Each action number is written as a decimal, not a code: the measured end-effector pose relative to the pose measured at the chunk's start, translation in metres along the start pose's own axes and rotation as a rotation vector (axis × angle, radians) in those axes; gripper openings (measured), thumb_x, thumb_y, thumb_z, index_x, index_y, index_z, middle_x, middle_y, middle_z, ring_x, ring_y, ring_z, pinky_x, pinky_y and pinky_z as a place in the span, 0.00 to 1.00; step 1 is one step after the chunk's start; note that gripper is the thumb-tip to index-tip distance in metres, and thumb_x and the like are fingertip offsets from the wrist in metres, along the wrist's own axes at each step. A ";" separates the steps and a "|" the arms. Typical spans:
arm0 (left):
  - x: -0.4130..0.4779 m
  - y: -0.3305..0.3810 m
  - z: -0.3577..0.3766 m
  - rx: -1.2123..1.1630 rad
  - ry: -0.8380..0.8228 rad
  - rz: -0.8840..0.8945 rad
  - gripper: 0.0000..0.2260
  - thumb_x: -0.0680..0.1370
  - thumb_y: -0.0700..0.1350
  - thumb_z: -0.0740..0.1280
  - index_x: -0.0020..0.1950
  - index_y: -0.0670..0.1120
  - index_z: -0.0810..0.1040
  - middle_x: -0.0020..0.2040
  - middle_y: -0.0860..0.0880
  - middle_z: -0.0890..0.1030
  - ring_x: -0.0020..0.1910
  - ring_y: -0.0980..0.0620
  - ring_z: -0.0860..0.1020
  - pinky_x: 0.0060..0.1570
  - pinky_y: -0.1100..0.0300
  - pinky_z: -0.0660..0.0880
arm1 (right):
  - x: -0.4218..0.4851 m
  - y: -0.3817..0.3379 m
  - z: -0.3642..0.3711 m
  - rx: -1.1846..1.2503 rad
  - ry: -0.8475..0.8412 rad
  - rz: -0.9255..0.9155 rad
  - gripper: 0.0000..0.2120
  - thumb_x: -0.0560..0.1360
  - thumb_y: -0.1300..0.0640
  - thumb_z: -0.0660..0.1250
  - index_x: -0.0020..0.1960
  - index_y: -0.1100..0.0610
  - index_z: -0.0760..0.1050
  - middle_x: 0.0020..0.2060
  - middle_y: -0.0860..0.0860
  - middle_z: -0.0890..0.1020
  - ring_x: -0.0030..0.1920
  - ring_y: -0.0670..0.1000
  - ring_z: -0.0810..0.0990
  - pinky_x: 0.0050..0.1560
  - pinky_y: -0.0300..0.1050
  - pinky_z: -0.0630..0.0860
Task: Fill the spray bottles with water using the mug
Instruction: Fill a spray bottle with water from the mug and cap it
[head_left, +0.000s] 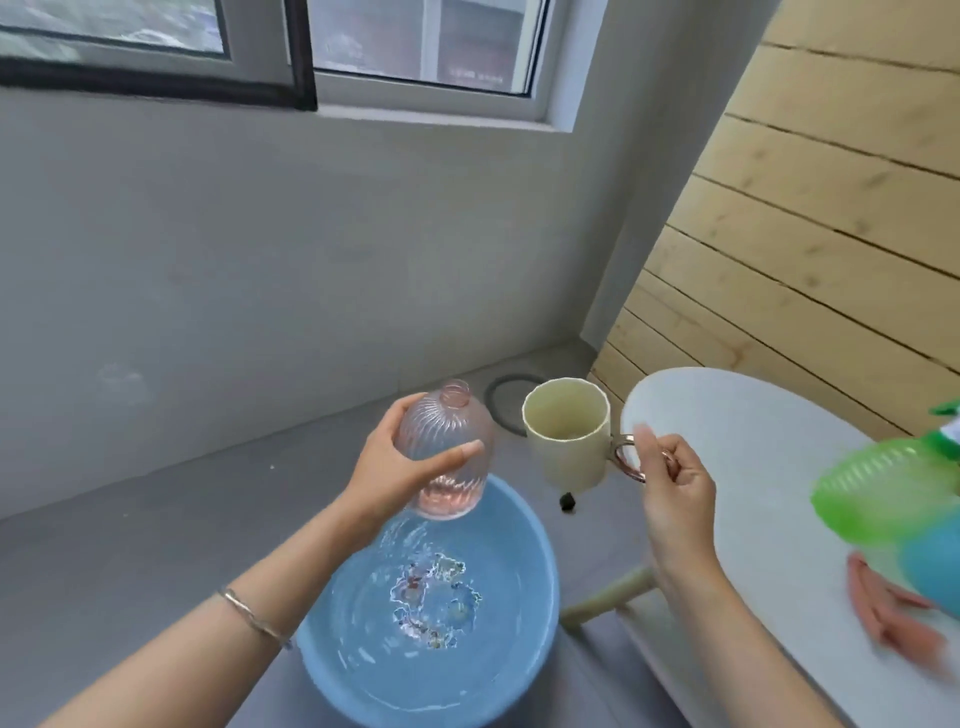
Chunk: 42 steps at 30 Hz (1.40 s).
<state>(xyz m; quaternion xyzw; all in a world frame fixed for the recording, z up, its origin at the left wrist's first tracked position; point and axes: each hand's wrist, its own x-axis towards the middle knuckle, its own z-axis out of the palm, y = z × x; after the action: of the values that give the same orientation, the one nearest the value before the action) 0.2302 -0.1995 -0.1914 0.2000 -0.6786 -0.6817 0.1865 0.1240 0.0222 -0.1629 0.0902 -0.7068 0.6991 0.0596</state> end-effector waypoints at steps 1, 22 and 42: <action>-0.001 0.011 0.008 -0.007 -0.008 0.015 0.38 0.51 0.61 0.79 0.60 0.60 0.74 0.54 0.57 0.82 0.51 0.62 0.81 0.46 0.67 0.77 | 0.004 -0.007 -0.011 0.023 0.057 0.004 0.18 0.78 0.54 0.65 0.32 0.56 0.65 0.21 0.41 0.64 0.27 0.41 0.63 0.32 0.32 0.63; -0.039 0.091 0.155 -0.050 -0.195 0.099 0.30 0.58 0.57 0.79 0.57 0.61 0.73 0.54 0.59 0.80 0.47 0.69 0.79 0.42 0.71 0.75 | 0.020 0.003 -0.135 0.084 0.496 0.187 0.15 0.79 0.55 0.63 0.35 0.58 0.72 0.34 0.51 0.76 0.35 0.41 0.75 0.36 0.25 0.68; -0.088 0.090 0.248 0.084 -0.394 0.118 0.28 0.64 0.50 0.81 0.57 0.62 0.70 0.57 0.66 0.73 0.55 0.73 0.70 0.46 0.76 0.68 | -0.006 -0.015 -0.266 -1.167 -0.182 0.117 0.10 0.71 0.53 0.68 0.52 0.54 0.80 0.53 0.47 0.82 0.54 0.53 0.79 0.46 0.44 0.71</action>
<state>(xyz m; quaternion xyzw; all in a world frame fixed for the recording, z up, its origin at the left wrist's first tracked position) 0.1731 0.0574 -0.1003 0.0304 -0.7405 -0.6664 0.0814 0.1217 0.2884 -0.1450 0.0628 -0.9804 0.1866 -0.0002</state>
